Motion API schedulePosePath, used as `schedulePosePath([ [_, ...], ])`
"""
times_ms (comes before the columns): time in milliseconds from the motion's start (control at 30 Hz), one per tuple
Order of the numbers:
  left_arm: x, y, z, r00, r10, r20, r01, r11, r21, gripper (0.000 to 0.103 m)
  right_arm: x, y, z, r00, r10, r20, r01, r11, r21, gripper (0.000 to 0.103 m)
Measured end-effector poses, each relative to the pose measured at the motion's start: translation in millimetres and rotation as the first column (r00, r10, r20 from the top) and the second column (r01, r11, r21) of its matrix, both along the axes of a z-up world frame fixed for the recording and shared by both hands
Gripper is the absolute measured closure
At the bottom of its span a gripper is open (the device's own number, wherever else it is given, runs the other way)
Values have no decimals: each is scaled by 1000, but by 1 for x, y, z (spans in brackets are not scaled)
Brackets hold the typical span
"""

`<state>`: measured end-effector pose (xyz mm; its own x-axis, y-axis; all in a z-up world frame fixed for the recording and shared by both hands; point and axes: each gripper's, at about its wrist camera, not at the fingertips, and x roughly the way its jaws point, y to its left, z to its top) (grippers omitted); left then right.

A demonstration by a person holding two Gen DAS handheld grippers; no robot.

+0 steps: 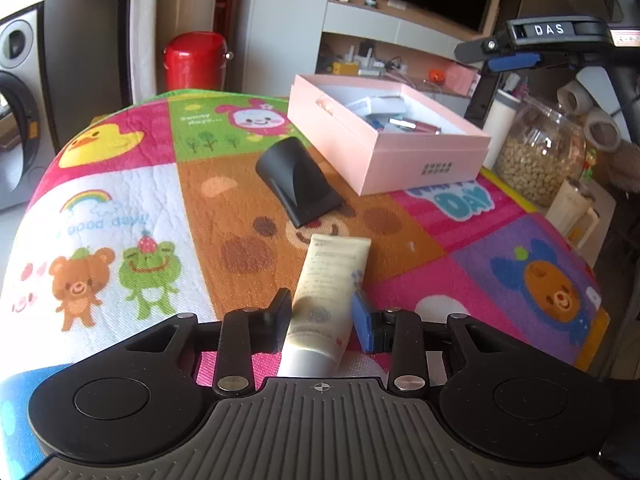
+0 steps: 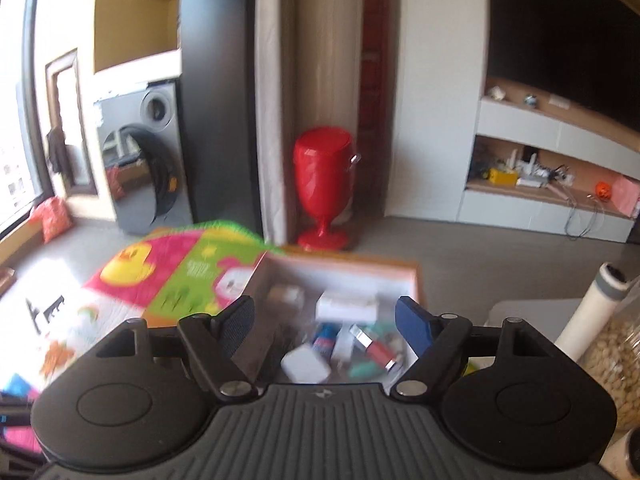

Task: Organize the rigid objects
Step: 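Grasp the black nozzle with the right gripper while the left moves to the beige tube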

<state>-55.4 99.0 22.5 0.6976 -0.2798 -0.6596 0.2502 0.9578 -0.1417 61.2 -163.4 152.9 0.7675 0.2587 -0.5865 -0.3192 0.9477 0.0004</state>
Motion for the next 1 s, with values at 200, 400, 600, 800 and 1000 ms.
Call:
schedulePosePath([
  [200, -2, -1, 1, 998, -52, -25, 50, 996, -69, 65, -27, 45, -42, 980, 166, -108, -168, 986, -4, 25],
  [400, -7, 13, 6, 999, 38, -12, -39, 995, -87, 65, -49, 84, -68, 957, 263, -123, -269, 962, -37, 25],
  [600, -8, 24, 3, 993, 112, -39, -114, 991, -65, 65, -46, 128, -76, 958, 287, -9, -287, 954, -87, 32],
  [800, -11, 30, 2, 990, 137, -39, -139, 988, -60, 65, -2, 178, -90, 961, 276, -6, -273, 945, -182, 35],
  [1000, -12, 29, 3, 988, 153, -32, -153, 988, -15, 65, -8, 188, -109, 944, 324, -70, -331, 908, -256, 56],
])
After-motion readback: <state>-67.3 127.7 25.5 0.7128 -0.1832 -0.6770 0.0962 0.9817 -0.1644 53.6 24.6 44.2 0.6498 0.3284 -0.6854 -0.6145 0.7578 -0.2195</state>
